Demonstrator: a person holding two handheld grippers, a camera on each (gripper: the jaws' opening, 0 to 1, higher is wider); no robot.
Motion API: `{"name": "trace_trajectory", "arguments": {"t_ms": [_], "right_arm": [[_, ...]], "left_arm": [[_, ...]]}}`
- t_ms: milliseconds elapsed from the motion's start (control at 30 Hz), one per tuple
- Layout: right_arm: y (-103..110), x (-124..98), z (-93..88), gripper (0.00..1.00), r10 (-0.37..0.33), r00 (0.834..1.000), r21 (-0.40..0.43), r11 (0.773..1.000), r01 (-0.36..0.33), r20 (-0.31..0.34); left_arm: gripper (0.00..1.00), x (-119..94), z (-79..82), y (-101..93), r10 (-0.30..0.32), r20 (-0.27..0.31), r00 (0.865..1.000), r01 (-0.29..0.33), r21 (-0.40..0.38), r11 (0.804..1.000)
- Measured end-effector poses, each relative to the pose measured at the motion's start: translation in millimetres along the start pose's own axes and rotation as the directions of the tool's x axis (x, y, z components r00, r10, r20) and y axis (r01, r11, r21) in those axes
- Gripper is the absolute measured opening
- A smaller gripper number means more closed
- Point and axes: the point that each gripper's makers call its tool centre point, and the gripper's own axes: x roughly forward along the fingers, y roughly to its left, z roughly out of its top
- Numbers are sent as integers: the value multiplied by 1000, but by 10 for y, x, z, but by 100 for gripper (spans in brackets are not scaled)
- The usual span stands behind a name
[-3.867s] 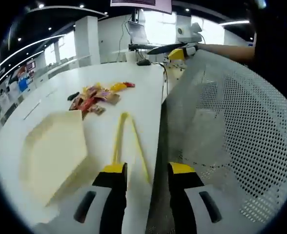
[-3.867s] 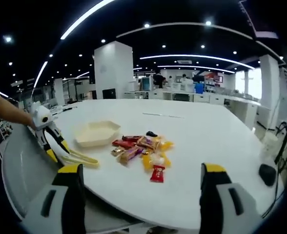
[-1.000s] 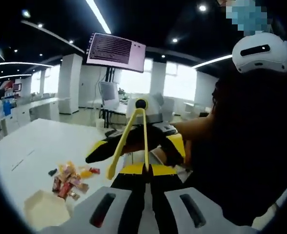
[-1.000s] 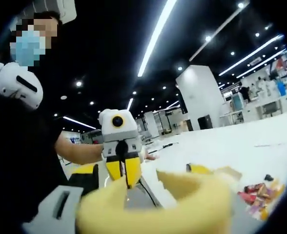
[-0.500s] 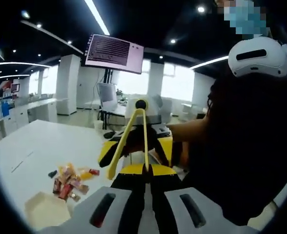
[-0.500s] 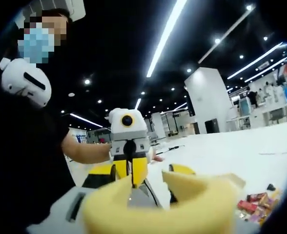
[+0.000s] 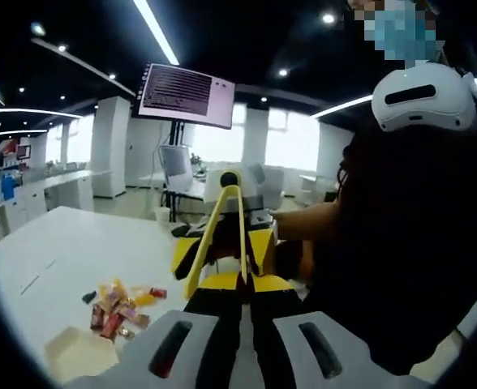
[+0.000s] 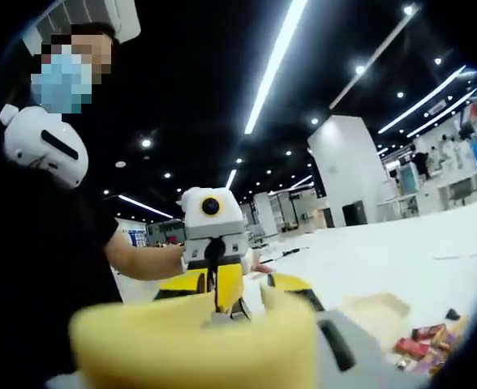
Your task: Place the target food into the container with the food tongs after gripping and lifting it, then release it inside without dropping or visibly crushing the food.
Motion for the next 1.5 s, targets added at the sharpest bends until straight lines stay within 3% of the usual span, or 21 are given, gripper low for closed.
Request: {"name": "trace_trajectory", "arguments": {"t_ms": [667,900,1167,1300,1500], "right_arm": [[-8,-3,59,33,-14,999,-53,999,13,-30],[22,10,59,27,2,1000,-27,1000,-3,-27],[7,-2,130,26,-18,1000,-88,996,16,-21],[5,-10,121,26,-8,999,-70,998,6,-31],[12,14,83,28,3,998,-71,997,-7,-55]], "left_arm": [[0,60,36,-21,-18,0,1000,18,-6,1000],[0,89,29,-15,-10,-11,1000,10,13,1000],[6,60,63,-2,20,39,999,-21,11,1000],[1,31,34,30,46,36,998,-47,29,998],[0,21,3,-13,29,36,999,-29,18,999]]}}
